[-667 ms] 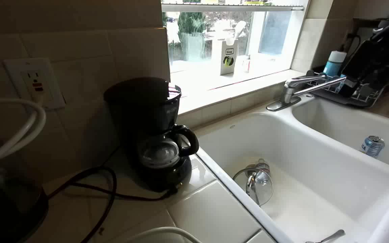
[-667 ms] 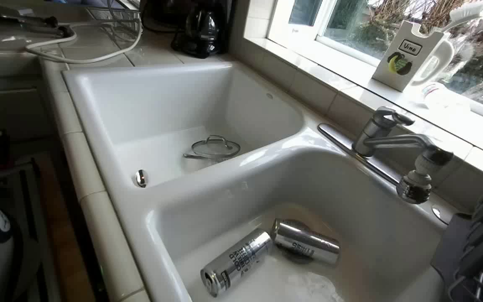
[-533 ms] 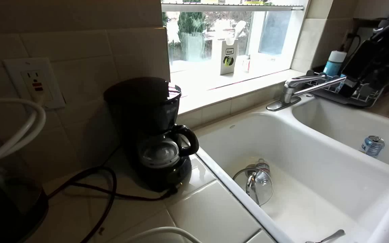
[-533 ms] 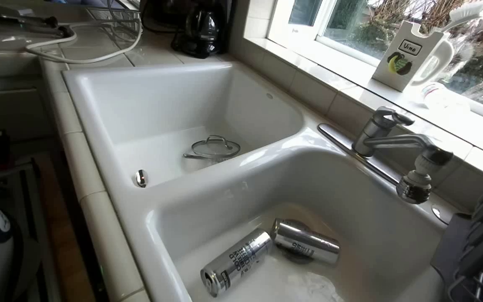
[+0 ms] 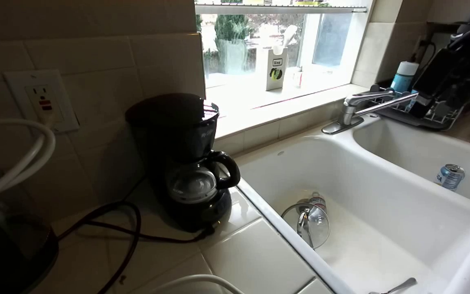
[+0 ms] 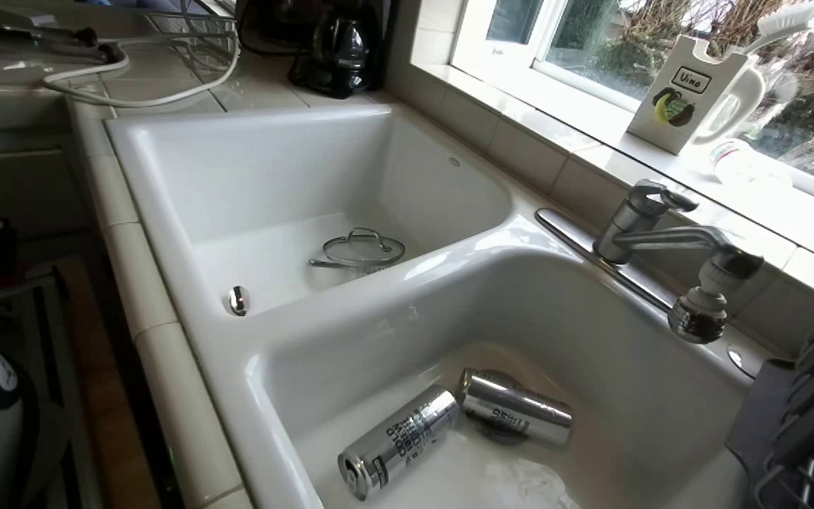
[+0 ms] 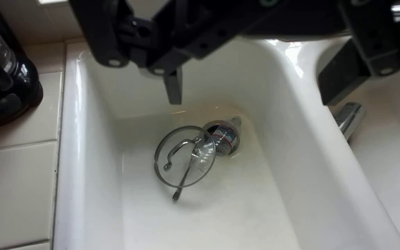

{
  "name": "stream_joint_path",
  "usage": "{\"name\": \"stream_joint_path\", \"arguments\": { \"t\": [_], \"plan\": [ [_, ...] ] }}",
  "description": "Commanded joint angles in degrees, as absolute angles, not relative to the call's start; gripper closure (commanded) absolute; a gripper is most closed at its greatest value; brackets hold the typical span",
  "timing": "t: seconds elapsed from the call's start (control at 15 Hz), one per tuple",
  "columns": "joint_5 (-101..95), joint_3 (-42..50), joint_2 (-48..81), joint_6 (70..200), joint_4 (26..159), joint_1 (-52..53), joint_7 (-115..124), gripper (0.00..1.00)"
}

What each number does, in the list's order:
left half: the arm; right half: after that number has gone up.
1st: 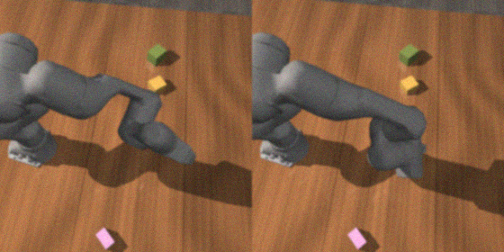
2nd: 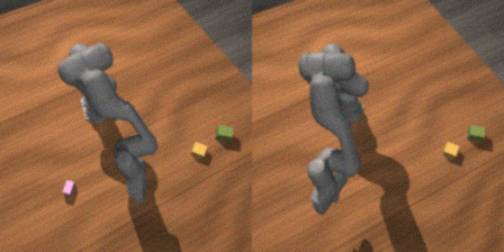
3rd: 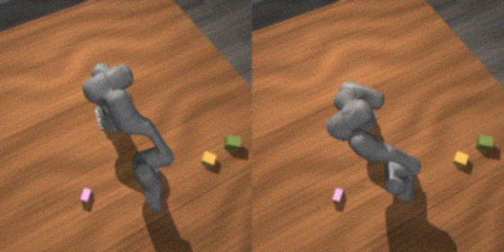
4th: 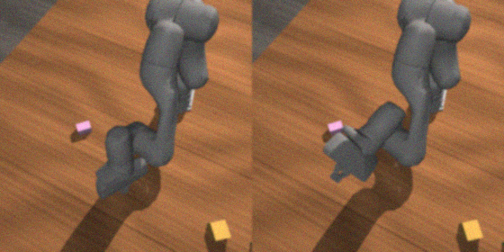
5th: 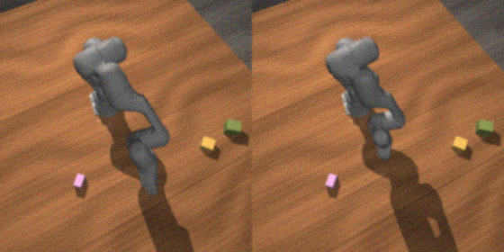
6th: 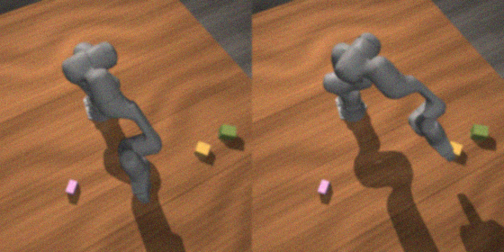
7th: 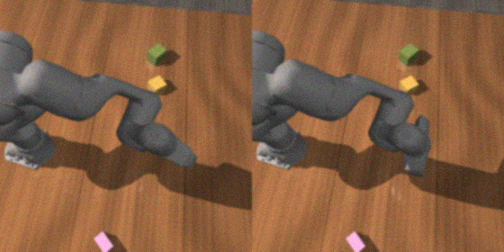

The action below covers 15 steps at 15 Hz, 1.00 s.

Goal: Press a button on the bottom part of the coffee maker

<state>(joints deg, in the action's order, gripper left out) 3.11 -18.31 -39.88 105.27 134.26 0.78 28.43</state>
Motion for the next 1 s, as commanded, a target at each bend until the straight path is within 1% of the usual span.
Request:
{"name": "stream_joint_path", "arguments": {
  "t": [0.0, 0.27, 0.47, 0.73, 0.8, 0.87, 0.93],
  "plan": [
    [3.1, -18.3, -38.9, 106.6, 133.7, 2.1, 28.2, 0.0],
    [8.4, -19.7, -34.5, 115.6, 132.8, 7.6, 25.2, 0.0],
    [13.5, -21.5, -29.2, 119.5, 131.6, 11.9, 25.2, 0.0],
    [10.8, -25.4, -22.2, 124.3, 130.2, 13.6, 25.9, 0.01],
    [8.7, -26.2, -20.0, 125.5, 129.8, 13.6, 25.2, 0.26],
    [7.5, -26.6, -18.1, 126.9, 129.2, 13.9, 24.0, 0.26],
    [5.7, -27.1, -16.2, 128.1, 128.5, 14.0, 23.6, 0.32]
  ]
}}
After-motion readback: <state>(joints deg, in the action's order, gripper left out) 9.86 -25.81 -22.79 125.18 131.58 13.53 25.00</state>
